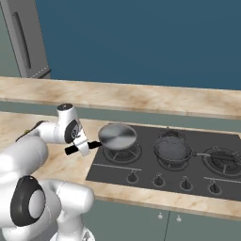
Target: Place both pans onto different burners. Then place the broccoli and the fish on different pans.
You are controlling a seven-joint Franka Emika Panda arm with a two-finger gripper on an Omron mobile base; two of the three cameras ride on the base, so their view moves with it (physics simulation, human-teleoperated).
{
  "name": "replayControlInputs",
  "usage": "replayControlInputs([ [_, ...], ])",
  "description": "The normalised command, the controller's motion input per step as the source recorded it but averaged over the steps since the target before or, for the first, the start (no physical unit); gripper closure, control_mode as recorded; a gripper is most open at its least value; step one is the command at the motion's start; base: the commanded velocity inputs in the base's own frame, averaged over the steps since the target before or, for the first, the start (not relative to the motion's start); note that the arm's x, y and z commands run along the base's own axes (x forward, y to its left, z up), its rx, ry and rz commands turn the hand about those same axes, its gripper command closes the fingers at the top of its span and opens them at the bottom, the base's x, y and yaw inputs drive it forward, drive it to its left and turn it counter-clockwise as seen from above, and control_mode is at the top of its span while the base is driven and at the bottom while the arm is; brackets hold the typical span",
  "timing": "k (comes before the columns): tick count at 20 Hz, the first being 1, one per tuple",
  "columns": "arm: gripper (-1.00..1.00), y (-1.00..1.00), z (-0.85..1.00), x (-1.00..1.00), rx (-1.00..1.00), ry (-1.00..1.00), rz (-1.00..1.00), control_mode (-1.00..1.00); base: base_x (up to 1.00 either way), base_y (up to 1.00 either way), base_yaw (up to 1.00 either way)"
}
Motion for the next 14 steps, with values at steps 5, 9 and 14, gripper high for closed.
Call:
replayControlInputs([
  [5,1.00,-0.08,-0.25,0.09,-0.01,0.01,0.00,-1.00,0.00,0.00,0.00],
  [9,1.00,-0.10,-0.21,0.05,0.00,0.01,0.00,-1.00,0.00,0.00,0.00],
  [14,1.00,-0.21,-0.20,0.07,0.00,0.00,-0.01,-1.00,0.00,0.00,0.00],
])
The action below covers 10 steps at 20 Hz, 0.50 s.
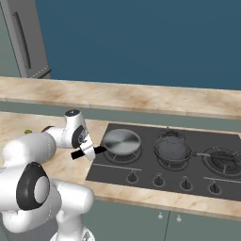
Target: Place both pans onto different burners. Then place the broccoli and the fish on different pans.
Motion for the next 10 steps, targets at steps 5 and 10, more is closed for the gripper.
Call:
replayControlInputs([
  [5,1.00,-0.15,-0.15,0.10,0.00,0.00,-0.02,-1.00,0.00,0.00,0.00],
  [10,1.00,0.00,-0.21,0.05,0.00,0.00,-0.03,-1.00,0.00,0.00,0.00],
])
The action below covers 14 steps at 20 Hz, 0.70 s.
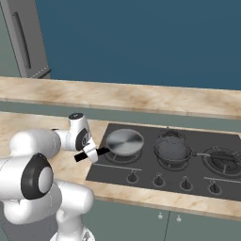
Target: Place both pans onto different burners. Then place the broccoli and the fish on different pans.
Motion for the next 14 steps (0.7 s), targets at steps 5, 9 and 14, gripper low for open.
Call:
replayControlInputs([
  [5,1.00,0.00,-0.10,0.01,0.00,0.02,-0.01,-1.00,0.00,0.00,0.00],
  [9,1.00,0.00,0.00,0.00,0.00,0.01,0.00,-1.00,0.00,0.00,0.00],
  [14,-1.00,0.00,0.00,0.00,0.00,0.00,0.00,-1.00,0.00,0.00,0.00],
])
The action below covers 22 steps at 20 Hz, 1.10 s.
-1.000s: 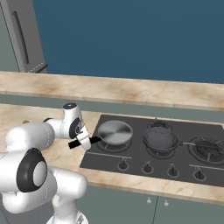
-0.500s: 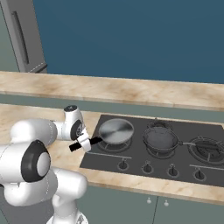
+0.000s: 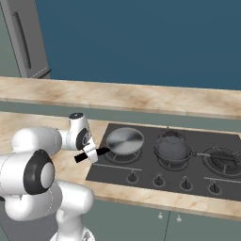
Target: Place both pans onto different burners. Then place the broccoli and the fish on different pans.
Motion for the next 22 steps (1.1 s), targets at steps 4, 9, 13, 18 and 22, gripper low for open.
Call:
replayControlInputs([
  [4,-1.00,0.00,0.00,0.00,0.00,0.00,0.00,-1.00,0.00,0.00,0.00],
  [9,-1.00,0.00,0.00,0.00,0.00,0.00,0.00,-1.00,0.00,0.00,0.00],
  [13,-1.00,0.00,0.03,-0.06,0.00,-0.01,0.00,-1.00,0.00,0.00,0.00],
  [18,-1.00,0.00,0.44,-0.05,0.00,-0.04,0.00,-1.00,0.00,0.00,0.00],
  [22,-1.00,0.00,0.51,-0.08,0.00,-0.04,0.00,-1.00,0.00,0.00,0.00],
])
